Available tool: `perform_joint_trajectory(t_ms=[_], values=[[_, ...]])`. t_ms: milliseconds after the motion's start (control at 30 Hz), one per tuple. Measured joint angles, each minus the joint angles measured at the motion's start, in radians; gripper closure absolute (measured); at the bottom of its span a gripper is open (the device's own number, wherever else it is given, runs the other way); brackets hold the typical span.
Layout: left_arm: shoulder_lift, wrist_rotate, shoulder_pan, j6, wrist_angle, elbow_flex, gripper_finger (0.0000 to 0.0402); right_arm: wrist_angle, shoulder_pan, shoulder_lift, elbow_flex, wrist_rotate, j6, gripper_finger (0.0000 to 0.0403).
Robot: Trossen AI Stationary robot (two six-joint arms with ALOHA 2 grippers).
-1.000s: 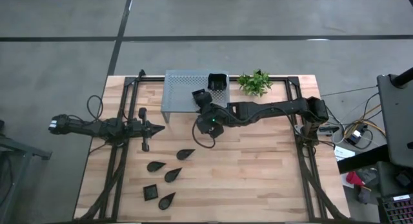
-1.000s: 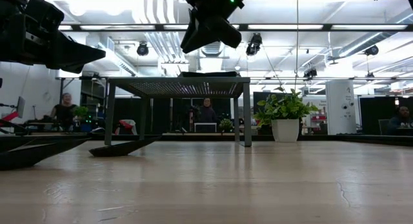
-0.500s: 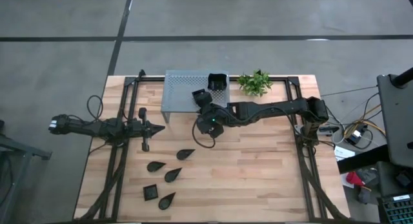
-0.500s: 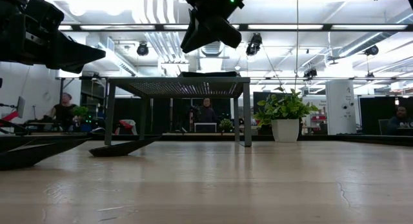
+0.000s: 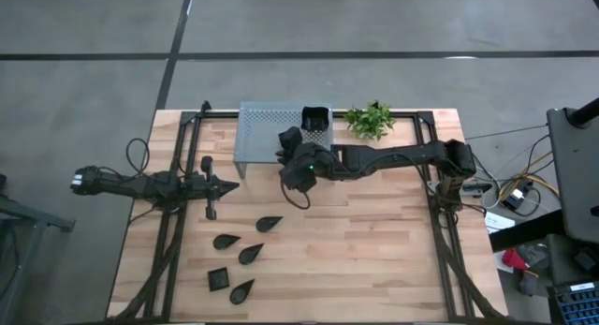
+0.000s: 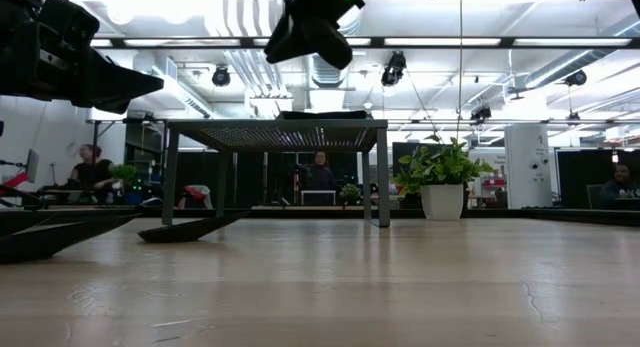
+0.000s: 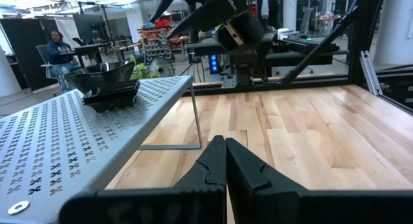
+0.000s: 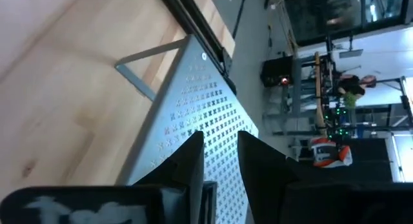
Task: Pick & Place Mini shaped plates
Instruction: Put the black drop-shaped plate on the shelf
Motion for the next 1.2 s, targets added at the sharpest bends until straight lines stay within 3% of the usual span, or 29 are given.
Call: perform_joint_trajectory(t_ms=[67,200,300,367,500,567,700,800,1067,1200], values=[[0.0,0.0,0.0,0.0,0.0,0.0,0.0401,0.002,0.001,0.0,0.0,-0.007,-0.042,0.0315],[0.0,0.0,0.0,0.0,0.0,0.0,0.0401,0.067,-0.014,0.001,0.0,-0.121,-0.65,0.0321],[0.0,0.0,0.0,0.0,0.0,0.0,0.0401,0.068,-0.016,0.001,0.0,-0.134,-0.949,0.0327],[0.0,0.0,0.0,0.0,0.0,0.0,0.0401,0.07,-0.015,0.002,0.0,-0.134,-1.047,0.033],[0.0,0.0,0.0,0.0,0.0,0.0,0.0401,0.084,-0.013,0.002,0.0,-0.179,-1.078,0.0335],[0.0,0.0,0.0,0.0,0.0,0.0,0.0401,0.044,-0.015,0.002,0.0,-0.26,-0.945,0.0335],[0.0,0.0,0.0,0.0,0.0,0.0,0.0401,-0.018,0.007,0.005,-0.002,-0.425,-0.363,0.033],[0.0,0.0,0.0,0.0,0.0,0.0,0.0401,-0.021,0.052,0.006,-0.008,-0.481,-0.075,0.0325],[0.0,0.0,0.0,0.0,0.0,0.0,0.0401,-0.06,0.175,0.006,-0.012,-0.507,0.452,0.0314],[0.0,0.0,0.0,0.0,0.0,0.0,0.0401,-0.147,0.21,0.006,-0.024,-0.589,0.578,0.0312]])
